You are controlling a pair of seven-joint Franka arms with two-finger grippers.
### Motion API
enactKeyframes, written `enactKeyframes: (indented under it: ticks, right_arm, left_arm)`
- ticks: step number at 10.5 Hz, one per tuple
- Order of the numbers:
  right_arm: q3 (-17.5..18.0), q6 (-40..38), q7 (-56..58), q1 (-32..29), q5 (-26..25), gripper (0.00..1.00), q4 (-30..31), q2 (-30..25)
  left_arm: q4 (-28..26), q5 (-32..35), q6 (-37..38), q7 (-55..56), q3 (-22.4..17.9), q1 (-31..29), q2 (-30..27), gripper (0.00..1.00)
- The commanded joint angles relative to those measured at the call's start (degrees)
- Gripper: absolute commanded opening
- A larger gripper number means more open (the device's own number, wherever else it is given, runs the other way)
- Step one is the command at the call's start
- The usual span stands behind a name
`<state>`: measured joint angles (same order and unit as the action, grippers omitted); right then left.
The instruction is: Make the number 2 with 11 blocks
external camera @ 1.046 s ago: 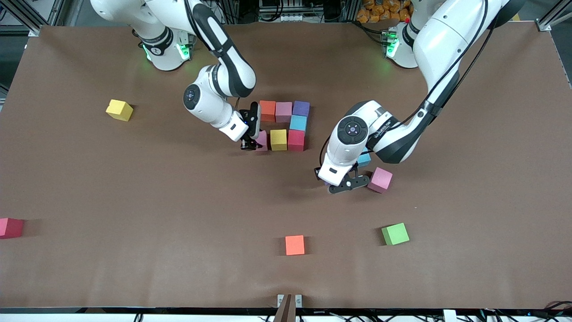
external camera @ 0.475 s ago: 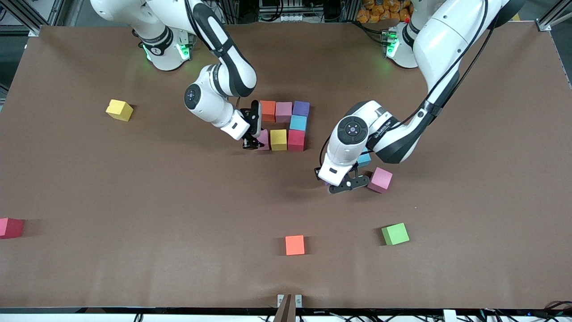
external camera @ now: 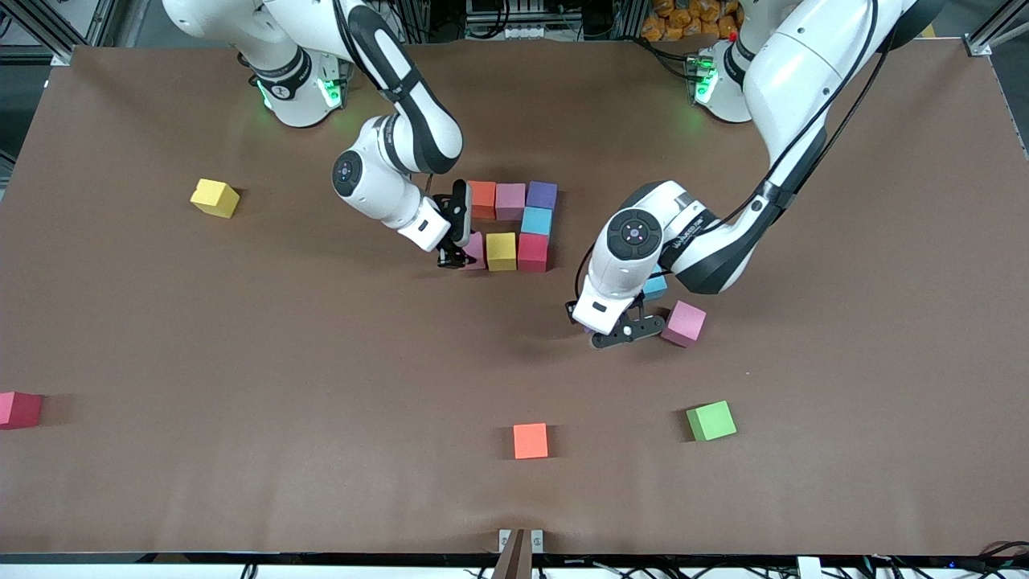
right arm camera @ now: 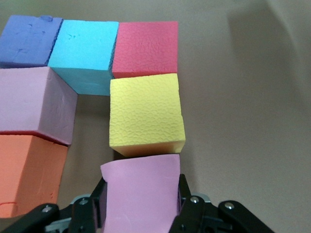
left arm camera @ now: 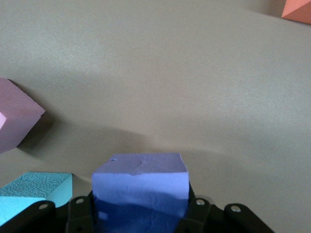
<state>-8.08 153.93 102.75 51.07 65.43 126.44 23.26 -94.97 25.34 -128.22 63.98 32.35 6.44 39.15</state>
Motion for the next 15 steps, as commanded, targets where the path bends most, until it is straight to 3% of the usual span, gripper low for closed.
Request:
enactKeyframes:
  ticks: [1,15]
  right_arm:
    - [0.44,0.76,2.10,0.17,2.60,0.00,-0.84,1.17]
    - [0.35,0.58,-0.63,0.43,2.25,0.00,-2.34,3.02]
  left_arm:
    - [-0.13,-1.17,0.60,-0.79,-0.18,0.15,-0.57,0.00]
    - [-0.13,-1.17,0.52,-1.76,-0.18,-0.28,-0.57,0.00]
